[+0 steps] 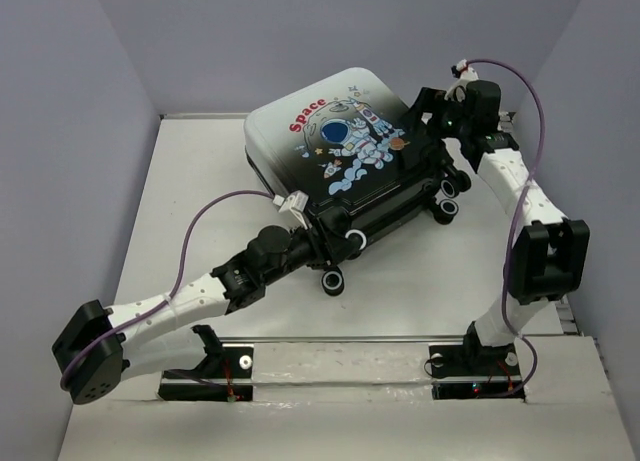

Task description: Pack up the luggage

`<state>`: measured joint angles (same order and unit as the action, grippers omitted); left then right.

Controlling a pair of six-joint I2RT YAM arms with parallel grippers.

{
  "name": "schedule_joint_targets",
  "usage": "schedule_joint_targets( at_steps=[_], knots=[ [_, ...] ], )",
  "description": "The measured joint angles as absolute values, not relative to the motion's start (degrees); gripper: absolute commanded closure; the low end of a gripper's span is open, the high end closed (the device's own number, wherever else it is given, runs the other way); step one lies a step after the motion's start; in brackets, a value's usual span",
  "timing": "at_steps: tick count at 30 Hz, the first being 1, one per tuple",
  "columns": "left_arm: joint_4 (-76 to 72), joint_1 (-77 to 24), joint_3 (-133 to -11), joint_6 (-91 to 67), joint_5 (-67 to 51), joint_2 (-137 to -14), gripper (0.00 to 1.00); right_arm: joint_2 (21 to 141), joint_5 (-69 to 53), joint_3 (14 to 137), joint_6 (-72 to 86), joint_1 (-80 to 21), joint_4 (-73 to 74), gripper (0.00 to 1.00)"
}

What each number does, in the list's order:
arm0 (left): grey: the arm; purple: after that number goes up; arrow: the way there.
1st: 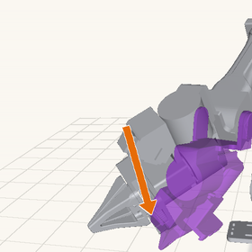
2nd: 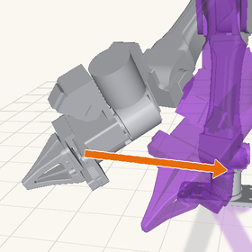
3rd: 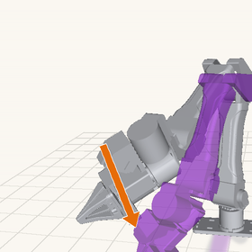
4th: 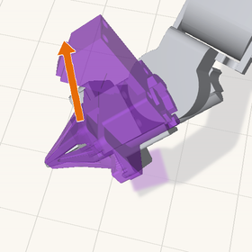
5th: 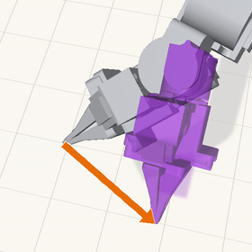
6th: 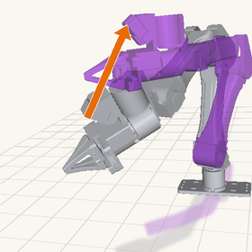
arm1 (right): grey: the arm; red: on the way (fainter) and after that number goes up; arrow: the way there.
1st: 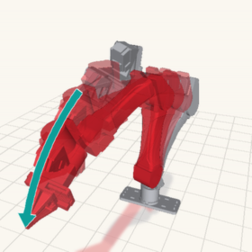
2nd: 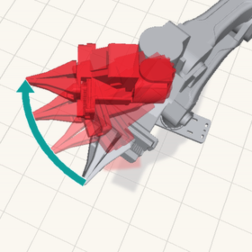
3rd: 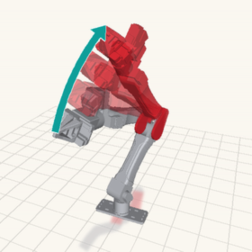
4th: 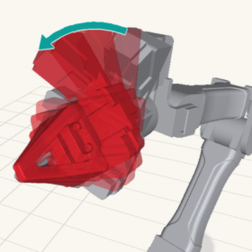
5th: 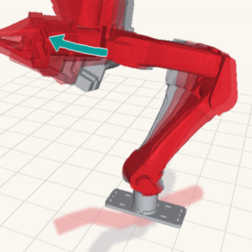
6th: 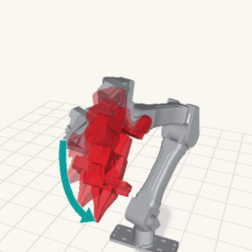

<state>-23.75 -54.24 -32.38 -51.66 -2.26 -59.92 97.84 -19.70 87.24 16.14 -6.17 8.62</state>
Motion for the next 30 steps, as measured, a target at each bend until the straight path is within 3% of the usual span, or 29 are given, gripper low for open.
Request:
schedule_joint_targets(
  at_steps=[4,8,10,11,13,15,16,19,23,24,25,27,30],
  knots=[
    [-25.4,-54.4,-32.4,-51.9,-2.3,-60.9,0.94,85.6,-22.6,82.4,17.5,-8.1,9.6,0.00],
    [-26.3,-54.6,-32.4,-51.9,-2.3,-61.5,0.94,63.5,-25.3,70.0,18.5,-13.0,2.6,0.03],
    [-26.7,-54.6,-32.4,-51.9,-2.3,-61.8,0.94,54.3,-26.3,62.9,19.1,-15.1,-1.0,0.21],
    [-26.7,-54.6,-32.5,-51.9,-2.4,-61.9,0.94,51.1,-26.7,59.7,19.7,-16.4,-3.2,0.49],
    [-26.7,-54.6,-32.8,-52.0,-2.5,-62.2,0.94,47.2,-26.7,52.2,20.5,-19.2,-7.0,0.74],
    [-26.8,-54.6,-32.8,-52.0,-2.5,-62.3,0.94,45.3,-24.8,43.5,22.1,-23.6,-8.0,0.88],
    [-26.8,-54.6,-32.8,-52.0,-2.5,-62.3,0.94,44.9,-23.9,38.7,22.8,-26.0,-8.2,0.90],
    [-26.7,-54.6,-32.9,-52.1,-2.5,-62.3,0.94,44.7,-20.3,23.5,26.3,-33.6,-7.9,0.89],
    [-26.8,-54.6,-32.9,-52.8,-2.4,-62.3,0.94,48.5,-16.6,15.3,29.8,-41.3,-13.0,0.53],
    [-26.8,-54.6,-33.0,-53.0,-2.4,-62.3,0.94,51.5,-15.4,15.3,30.2,-44.0,-15.4,0.39],
    [-26.8,-54.6,-33.0,-53.1,-2.4,-62.3,0.94,54.4,-13.9,15.5,29.8,-46.1,-18.4,0.35],
    [-26.9,-54.6,-33.0,-53.4,-2.5,-62.4,0.94,59.3,-12.1,15.9,29.6,-48.7,-23.4,0.28],
    [-27.0,-54.6,-33.0,-53.8,-2.4,-62.4,0.94,64.9,-8.4,16.0,29.1,-49.7,-32.4,0.29]
  ],
)
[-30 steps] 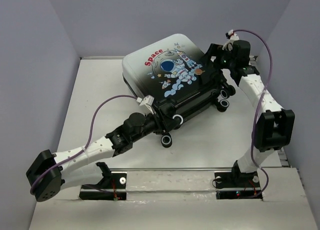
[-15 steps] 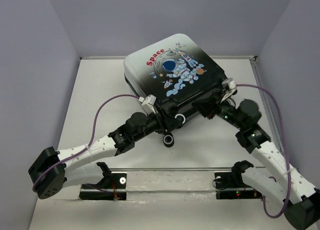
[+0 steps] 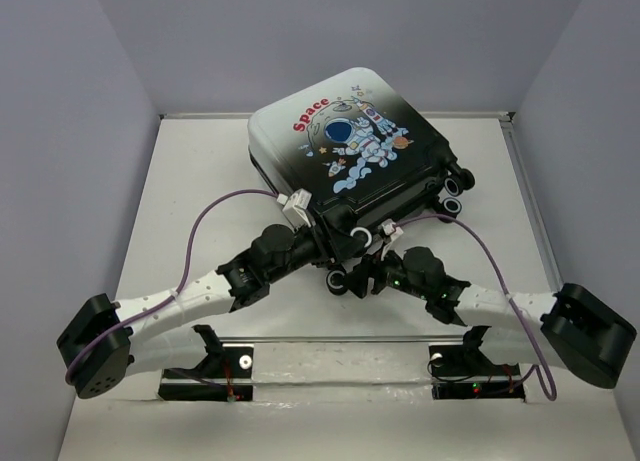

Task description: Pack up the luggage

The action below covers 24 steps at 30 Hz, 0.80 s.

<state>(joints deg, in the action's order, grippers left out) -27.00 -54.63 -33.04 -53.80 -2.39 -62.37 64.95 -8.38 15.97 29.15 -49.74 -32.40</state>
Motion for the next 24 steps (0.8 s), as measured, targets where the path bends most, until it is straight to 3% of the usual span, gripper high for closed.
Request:
schedule_joint_targets(
  at_steps=[8,11,14,15,19,24],
  knots=[
    [-27.2,-54.5,-33.0,-54.1,-1.7,-62.3,0.94,76.6,-0.8,15.1,27.2,-50.2,-53.7,0.38],
    [-27.6,-54.5,-33.0,-54.2,-1.7,-62.3,0.94,78.8,1.1,14.4,26.5,-50.6,-58.7,0.46],
    [-27.7,-54.5,-33.0,-54.5,-1.7,-62.3,0.94,81.2,1.5,14.0,26.0,-50.8,-64.1,0.61],
    [-27.9,-54.4,-33.0,-54.7,-1.5,-62.3,0.94,81.9,1.3,14.0,26.1,-51.0,-65.5,0.73],
    [-28.0,-54.3,-33.0,-54.9,-1.3,-62.3,0.94,84.5,1.7,14.0,27.3,-51.3,-69.0,0.93],
    [-28.0,-54.3,-33.0,-54.9,-1.0,-62.4,0.94,86.3,3.2,14.0,30.2,-53.2,-71.8,0.93]
  ],
)
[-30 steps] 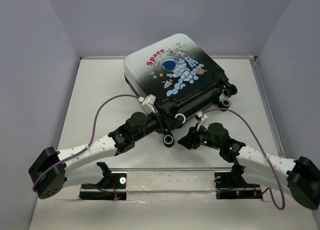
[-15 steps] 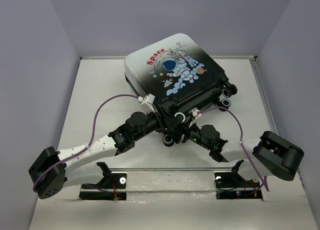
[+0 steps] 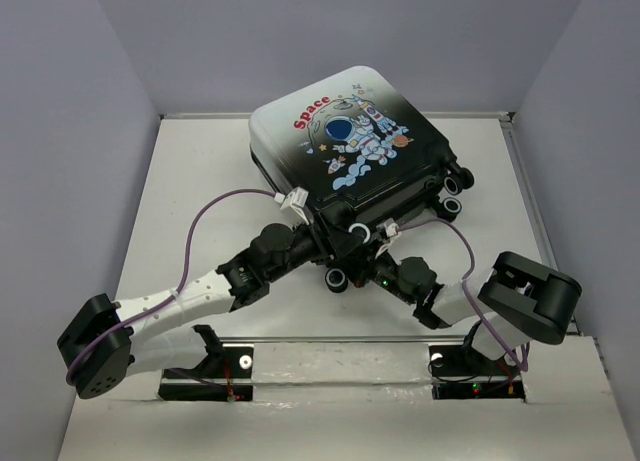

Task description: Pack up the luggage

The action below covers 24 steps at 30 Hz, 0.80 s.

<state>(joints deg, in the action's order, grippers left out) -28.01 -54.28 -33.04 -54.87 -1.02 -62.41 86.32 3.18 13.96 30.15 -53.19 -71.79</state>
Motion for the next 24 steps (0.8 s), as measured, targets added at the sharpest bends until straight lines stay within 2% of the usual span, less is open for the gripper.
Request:
schedule_joint_targets(
  at_steps=[9,11,12,15,19,24],
  knots=[
    [-27.6,-54.3,-33.0,-53.9,-0.9,-62.6,0.94,92.7,12.8,14.3,32.7,-59.3,-77.5,0.92],
    [-27.6,-54.3,-33.0,-53.9,-0.9,-62.6,0.94,92.6,14.2,14.2,32.6,-59.6,-77.8,0.79],
    [-27.6,-54.3,-33.0,-53.9,-1.0,-62.6,0.94,92.3,15.0,14.0,32.6,-59.7,-77.7,0.62],
    [-27.7,-54.4,-33.0,-54.0,-1.5,-62.5,0.94,89.2,16.8,11.3,33.1,-59.7,-76.0,0.42],
    [-27.7,-54.5,-33.0,-54.0,-1.5,-62.4,0.94,81.3,18.1,10.0,32.6,-59.7,-72.2,0.38],
    [-27.6,-54.5,-33.1,-54.2,-1.5,-62.4,0.94,78.1,17.2,9.9,32.4,-58.2,-70.2,0.31]
  ],
)
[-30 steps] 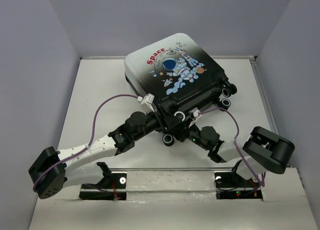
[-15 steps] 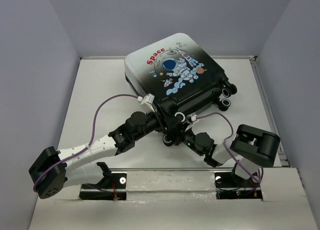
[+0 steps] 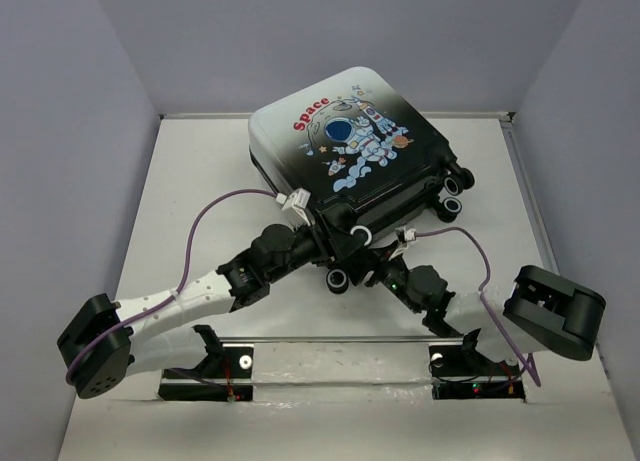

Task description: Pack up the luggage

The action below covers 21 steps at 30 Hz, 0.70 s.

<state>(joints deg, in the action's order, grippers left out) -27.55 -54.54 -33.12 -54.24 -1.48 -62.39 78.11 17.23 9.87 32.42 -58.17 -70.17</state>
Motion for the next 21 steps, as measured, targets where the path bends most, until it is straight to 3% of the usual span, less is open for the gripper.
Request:
schedule_joint_targets(
  at_steps=[9,21],
  knots=[
    [-26.7,-54.6,-33.5,-54.7,-1.3,-62.3,0.94,82.5,9.9,12.1,32.6,-53.2,-66.0,0.35],
    [-26.2,-54.2,-33.5,-54.1,0.3,-62.1,0.94,86.8,5.5,14.2,31.3,-52.1,-70.0,0.53]
  ],
)
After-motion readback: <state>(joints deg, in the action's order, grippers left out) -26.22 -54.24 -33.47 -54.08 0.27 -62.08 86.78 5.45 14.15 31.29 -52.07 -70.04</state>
